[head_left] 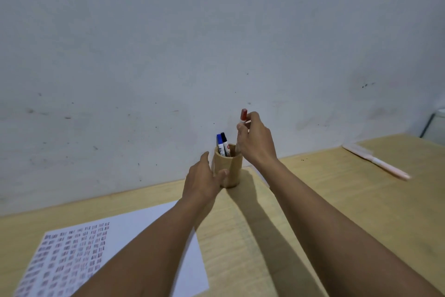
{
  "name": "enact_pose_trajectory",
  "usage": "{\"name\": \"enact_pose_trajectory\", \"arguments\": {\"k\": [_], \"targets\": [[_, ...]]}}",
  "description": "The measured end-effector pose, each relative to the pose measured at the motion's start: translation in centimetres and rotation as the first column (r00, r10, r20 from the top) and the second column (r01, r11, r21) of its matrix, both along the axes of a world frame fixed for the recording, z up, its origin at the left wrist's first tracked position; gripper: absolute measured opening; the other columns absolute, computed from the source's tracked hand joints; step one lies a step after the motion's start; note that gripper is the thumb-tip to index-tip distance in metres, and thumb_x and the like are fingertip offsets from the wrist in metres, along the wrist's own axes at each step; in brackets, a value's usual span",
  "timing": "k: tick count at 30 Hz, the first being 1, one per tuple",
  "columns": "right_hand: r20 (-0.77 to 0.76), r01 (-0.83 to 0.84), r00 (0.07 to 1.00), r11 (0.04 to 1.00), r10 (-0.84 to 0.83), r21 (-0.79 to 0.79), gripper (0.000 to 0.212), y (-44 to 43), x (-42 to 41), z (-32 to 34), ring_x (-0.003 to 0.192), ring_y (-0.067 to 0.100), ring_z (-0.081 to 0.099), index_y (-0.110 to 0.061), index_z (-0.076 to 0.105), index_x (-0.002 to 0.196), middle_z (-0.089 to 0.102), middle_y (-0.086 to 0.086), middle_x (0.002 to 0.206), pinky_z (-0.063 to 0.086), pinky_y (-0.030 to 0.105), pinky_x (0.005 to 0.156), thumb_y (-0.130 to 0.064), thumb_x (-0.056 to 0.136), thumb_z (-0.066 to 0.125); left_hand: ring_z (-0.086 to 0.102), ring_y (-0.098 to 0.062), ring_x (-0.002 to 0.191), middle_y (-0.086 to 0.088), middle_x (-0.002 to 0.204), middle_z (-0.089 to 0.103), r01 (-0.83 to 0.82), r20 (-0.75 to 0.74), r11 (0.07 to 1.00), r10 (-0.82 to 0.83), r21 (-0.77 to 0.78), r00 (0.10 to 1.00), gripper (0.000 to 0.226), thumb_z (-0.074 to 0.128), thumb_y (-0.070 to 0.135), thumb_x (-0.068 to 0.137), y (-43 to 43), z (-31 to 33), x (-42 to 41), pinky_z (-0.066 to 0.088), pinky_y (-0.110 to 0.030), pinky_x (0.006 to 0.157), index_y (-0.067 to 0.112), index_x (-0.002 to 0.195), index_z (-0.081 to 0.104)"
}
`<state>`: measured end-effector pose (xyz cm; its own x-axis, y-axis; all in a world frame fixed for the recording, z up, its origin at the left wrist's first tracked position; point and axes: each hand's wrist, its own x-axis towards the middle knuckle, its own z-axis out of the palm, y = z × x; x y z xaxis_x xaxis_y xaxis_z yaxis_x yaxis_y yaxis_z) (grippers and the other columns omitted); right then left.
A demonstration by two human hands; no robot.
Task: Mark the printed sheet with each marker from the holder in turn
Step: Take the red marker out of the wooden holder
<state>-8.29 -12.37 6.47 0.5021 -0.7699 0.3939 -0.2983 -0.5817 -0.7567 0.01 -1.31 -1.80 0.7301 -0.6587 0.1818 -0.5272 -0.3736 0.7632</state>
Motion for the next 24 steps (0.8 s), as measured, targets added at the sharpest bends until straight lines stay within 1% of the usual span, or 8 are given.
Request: {"name": "enact_pose_trajectory", "arguments": {"k": [3, 8, 10, 12, 14, 17, 19, 24], "targets": [[-0.02, -0.065, 0.998, 0.996, 0.064, -0.056, 0.019, 1.8, -0.6, 1.5, 0.085, 0.023, 0.063, -0.015, 0.049, 0.123, 0.064, 0.005, 0.102, 0.048, 0.034, 0.064, -0.022, 0.107, 0.041, 0.05, -0.028, 0.136, -0.011, 0.149, 0.054, -0.023, 0.029, 0.999, 0.024, -0.039, 0.999, 0.072, 0.063, 0.039, 0.096, 1.7, 2.3, 0.0, 0.044, -0.041, 0.108, 0.017, 0.157, 0.03], [-0.079, -0.121, 0.991, 0.979, 0.109, -0.167, 0.017, 5.0, -1.1, 2.3, 0.085, 0.023, 0.062, -0.018, 0.053, 0.117, 0.063, 0.003, 0.099, 0.054, 0.04, 0.07, -0.024, 0.106, 0.042, 0.059, -0.022, 0.124, -0.008, 0.135, 0.063, -0.049, 0.042, 0.967, 0.061, -0.25, 0.997, 0.05, 0.052, 0.024, 0.103, 5.0, 6.9, -0.7, 0.048, -0.037, 0.105, 0.021, 0.151, 0.044], [-0.119, -0.145, 0.985, 0.967, 0.122, -0.209, 0.02, 6.4, -1.4, 2.5, 0.088, 0.024, 0.063, -0.018, 0.058, 0.119, 0.065, 0.005, 0.101, 0.054, 0.041, 0.073, -0.026, 0.105, 0.045, 0.064, -0.017, 0.107, -0.005, 0.124, 0.067, -0.045, 0.019, 0.944, 0.054, -0.326, 0.998, 0.046, 0.05, 0.019, 0.102, 6.6, 8.5, -1.0, 0.051, -0.031, 0.095, 0.024, 0.147, 0.05], [-0.153, -0.177, 0.978, 0.953, 0.142, -0.246, 0.021, 7.6, -1.6, 2.5, 0.093, 0.024, 0.064, -0.017, 0.062, 0.117, 0.066, 0.005, 0.103, 0.05, 0.037, 0.074, -0.025, 0.104, 0.049, 0.066, -0.009, 0.089, 0.003, 0.108, 0.07, -0.033, 0.009, 0.923, 0.04, -0.384, 0.999, 0.043, 0.05, 0.017, 0.099, 8.2, 9.7, -1.2, 0.05, -0.015, 0.077, 0.028, 0.14, 0.057], [-0.194, -0.201, 0.97, 0.937, 0.148, -0.287, 0.02, 8.9, -1.8, 2.7, 0.098, 0.024, 0.063, -0.016, 0.067, 0.115, 0.067, 0.007, 0.105, 0.05, 0.036, 0.076, -0.021, 0.102, 0.053, 0.068, -0.005, 0.085, 0.012, 0.098, 0.072, -0.024, 0.01, 0.913, 0.03, -0.407, 0.999, 0.038, 0.055, 0.019, 0.098, 9.7, 10.6, -1.3, 0.049, -0.007, 0.068, 0.031, 0.133, 0.064], [-0.232, -0.225, 0.96, 0.929, 0.159, -0.295, 0.021, 10.9, -1.7, 3.0, 0.097, 0.024, 0.066, -0.018, 0.072, 0.112, 0.069, 0.008, 0.105, 0.054, 0.038, 0.079, -0.017, 0.098, 0.057, 0.073, -0.01, 0.091, 0.009, 0.094, 0.079, -0.01, -0.008, 0.907, 0.007, -0.422, 1.0, 0.025, 0.066, 0.025, 0.093, 11.7, 10.8, -1.1, 0.059, -0.031, 0.09, 0.029, 0.116, 0.075], [-0.251, -0.235, 0.955, 0.923, 0.16, -0.306, 0.021, 12.2, -1.5, 3.1, 0.098, 0.026, 0.066, -0.018, 0.073, 0.114, 0.068, 0.01, 0.107, 0.052, 0.035, 0.078, -0.019, 0.097, 0.06, 0.074, -0.014, 0.091, 0.004, 0.091, 0.079, -0.019, -0.037, 0.903, 0.004, -0.429, 0.999, 0.018, 0.069, 0.023, 0.092, 13.1, 10.7, -0.9, 0.06, -0.04, 0.091, 0.026, 0.107, 0.079], [-0.26, -0.263, 0.948, 0.915, 0.186, -0.305, 0.031, 15.6, -1.3, 3.2, 0.109, 0.024, 0.063, -0.015, 0.065, 0.129, 0.063, 0.007, 0.122, 0.038, 0.026, 0.067, -0.016, 0.099, 0.057, 0.077, -0.019, 0.085, -0.007, 0.087, 0.079, -0.111, -0.149, 0.86, 0.041, -0.498, 0.988, 0.014, 0.067, 0.008, 0.093, 16.5, 10.4, -0.2, 0.063, -0.044, 0.084, 0.018, 0.093, 0.077]]}}
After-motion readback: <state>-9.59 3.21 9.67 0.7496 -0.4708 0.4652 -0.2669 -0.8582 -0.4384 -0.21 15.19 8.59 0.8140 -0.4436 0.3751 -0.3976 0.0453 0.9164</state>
